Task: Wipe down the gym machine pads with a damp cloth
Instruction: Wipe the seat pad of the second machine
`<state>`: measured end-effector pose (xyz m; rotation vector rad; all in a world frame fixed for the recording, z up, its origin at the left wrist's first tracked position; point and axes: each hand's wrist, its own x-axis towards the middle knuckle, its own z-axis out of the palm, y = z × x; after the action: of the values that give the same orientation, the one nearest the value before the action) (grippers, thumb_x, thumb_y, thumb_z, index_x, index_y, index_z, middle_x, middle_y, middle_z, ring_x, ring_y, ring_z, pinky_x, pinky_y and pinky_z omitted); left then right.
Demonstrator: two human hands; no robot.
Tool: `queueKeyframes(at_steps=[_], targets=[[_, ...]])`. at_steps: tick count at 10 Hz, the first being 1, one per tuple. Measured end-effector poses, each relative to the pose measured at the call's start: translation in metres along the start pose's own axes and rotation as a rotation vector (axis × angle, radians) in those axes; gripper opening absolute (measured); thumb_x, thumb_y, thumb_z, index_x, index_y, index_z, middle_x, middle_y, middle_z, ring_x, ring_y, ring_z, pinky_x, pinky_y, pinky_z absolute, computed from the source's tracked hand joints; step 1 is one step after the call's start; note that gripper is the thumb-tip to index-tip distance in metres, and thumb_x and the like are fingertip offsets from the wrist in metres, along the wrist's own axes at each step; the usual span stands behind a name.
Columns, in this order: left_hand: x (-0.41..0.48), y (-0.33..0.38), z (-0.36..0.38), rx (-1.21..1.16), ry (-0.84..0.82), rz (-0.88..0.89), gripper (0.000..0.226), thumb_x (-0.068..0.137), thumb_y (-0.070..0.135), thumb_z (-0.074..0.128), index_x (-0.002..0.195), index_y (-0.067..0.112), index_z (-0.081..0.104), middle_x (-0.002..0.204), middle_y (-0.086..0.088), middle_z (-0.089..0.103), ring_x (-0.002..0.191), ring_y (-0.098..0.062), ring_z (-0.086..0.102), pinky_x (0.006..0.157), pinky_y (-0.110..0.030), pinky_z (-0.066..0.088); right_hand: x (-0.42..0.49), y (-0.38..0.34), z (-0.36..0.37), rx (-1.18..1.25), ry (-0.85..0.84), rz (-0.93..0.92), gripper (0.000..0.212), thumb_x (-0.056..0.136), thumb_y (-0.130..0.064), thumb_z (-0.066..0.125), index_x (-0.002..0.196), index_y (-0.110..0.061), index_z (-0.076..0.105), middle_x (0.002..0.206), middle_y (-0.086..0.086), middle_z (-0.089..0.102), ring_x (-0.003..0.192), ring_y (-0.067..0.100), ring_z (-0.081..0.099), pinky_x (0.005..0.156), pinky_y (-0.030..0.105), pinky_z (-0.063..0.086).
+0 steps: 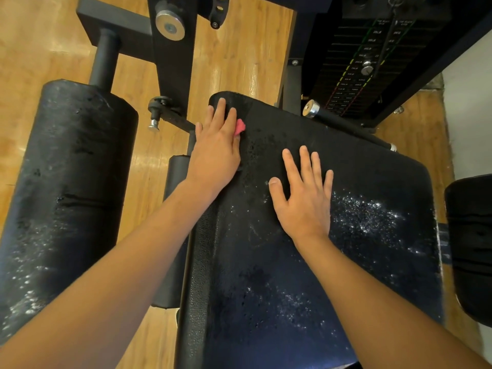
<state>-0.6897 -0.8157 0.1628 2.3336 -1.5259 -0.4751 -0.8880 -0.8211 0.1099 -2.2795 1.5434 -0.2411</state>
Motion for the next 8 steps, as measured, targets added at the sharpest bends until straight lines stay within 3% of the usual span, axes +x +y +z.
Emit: queueKeyframes(at_steps=[3,8], targets=[[-0.078,0.004,0.004,-0.068,-0.015,-0.042,0.053,0.111,0.023,0.034,0.162,0.013,0.023,0.172,-0.005,0.008,0.158,-0.026,-0.001,0.126,-0.046,0.007,0.0,-0.002,-0.002,0.001,0.002,-0.001,0.064,0.103,-0.059,0.024,0.163,-0.036,0.02,0.172,0.0,0.009,0.159,0.019,-0.003,0.128,0.054,0.002],[-0.06,0.002,0.001,-0.097,-0.022,-0.023,0.052,0.112,0.024,0.034,0.161,0.009,0.023,0.171,-0.009,0.009,0.158,-0.03,0.0,0.129,-0.045,0.007,0.0,-0.002,-0.002,-0.008,-0.008,0.001,0.064,0.103,-0.058,0.024,0.163,-0.034,0.02,0.172,0.001,0.009,0.159,0.02,-0.001,0.127,0.055,0.002]])
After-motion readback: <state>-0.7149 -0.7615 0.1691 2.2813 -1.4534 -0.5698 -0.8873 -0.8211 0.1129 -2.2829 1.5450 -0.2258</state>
